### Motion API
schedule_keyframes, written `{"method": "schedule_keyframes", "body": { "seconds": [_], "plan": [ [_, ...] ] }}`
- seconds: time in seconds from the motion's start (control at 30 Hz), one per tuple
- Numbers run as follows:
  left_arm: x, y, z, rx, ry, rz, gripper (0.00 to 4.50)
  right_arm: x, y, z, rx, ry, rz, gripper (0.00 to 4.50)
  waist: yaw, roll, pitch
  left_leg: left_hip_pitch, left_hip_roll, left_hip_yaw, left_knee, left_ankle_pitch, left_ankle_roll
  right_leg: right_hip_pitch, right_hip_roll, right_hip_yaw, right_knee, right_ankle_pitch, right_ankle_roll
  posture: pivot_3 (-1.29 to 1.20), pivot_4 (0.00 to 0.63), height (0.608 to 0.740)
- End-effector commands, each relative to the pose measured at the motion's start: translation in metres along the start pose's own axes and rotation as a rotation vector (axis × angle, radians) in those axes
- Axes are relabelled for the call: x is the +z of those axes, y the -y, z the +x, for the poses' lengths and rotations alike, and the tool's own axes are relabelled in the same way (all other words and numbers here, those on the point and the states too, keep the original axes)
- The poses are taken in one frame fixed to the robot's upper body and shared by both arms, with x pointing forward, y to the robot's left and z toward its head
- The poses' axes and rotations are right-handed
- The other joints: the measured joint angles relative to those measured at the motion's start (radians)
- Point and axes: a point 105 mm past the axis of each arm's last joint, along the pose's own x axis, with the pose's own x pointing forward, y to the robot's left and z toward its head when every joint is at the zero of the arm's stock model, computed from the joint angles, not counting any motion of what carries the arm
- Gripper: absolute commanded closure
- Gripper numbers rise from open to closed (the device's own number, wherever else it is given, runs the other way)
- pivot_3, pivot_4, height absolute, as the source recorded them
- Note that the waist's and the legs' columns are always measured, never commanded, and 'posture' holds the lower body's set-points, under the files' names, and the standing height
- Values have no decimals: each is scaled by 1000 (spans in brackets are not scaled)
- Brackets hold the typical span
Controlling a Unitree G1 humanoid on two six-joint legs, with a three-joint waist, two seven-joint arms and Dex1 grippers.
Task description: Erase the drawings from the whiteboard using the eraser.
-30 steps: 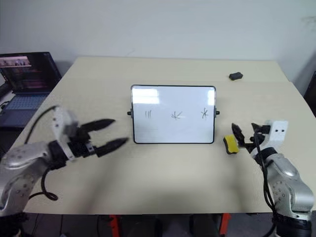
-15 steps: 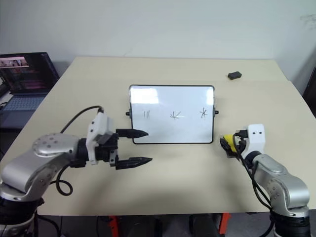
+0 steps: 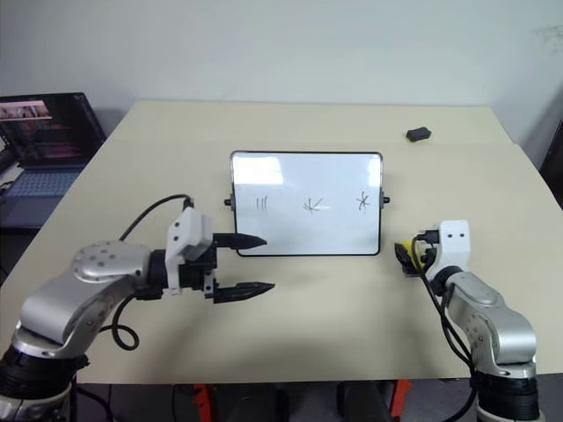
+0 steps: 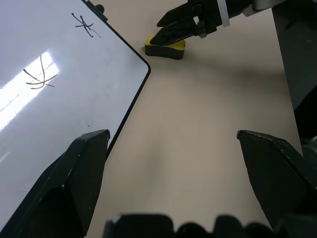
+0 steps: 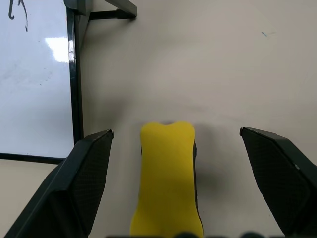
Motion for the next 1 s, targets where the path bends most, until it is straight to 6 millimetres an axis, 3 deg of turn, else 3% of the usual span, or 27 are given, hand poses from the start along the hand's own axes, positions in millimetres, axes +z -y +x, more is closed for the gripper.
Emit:
{"method": "schedule_keyframes", "body": {
  "seconds": [0.03,0.47,0.57,0.83,1.0],
  "plan": [
    [6,3,1,-8,19,38,0,10,-1,1,5,42,-12,25,0,0,0,0,0,0,0,0,0,0,0,0,0,0,0,0,150,740],
    [4,2,1,0,20,33,0,1,-4,8,19,9,-18,25,0,0,0,0,0,0,0,0,0,0,0,0,0,0,0,0,150,740],
    [4,2,1,4,22,32,0,2,-2,9,13,12,-15,595,0,0,0,0,0,0,0,0,0,0,0,0,0,0,0,0,150,740],
    [3,3,3,4,22,29,0,-2,-2,10,17,-1,-17,3341,0,0,0,0,0,0,0,0,0,0,0,0,0,0,0,0,150,740],
    [3,1,3,30,30,21,0,3,-2,9,26,22,-33,3373,0,0,0,0,0,0,0,0,0,0,0,0,0,0,0,0,150,740]
  ]
}}
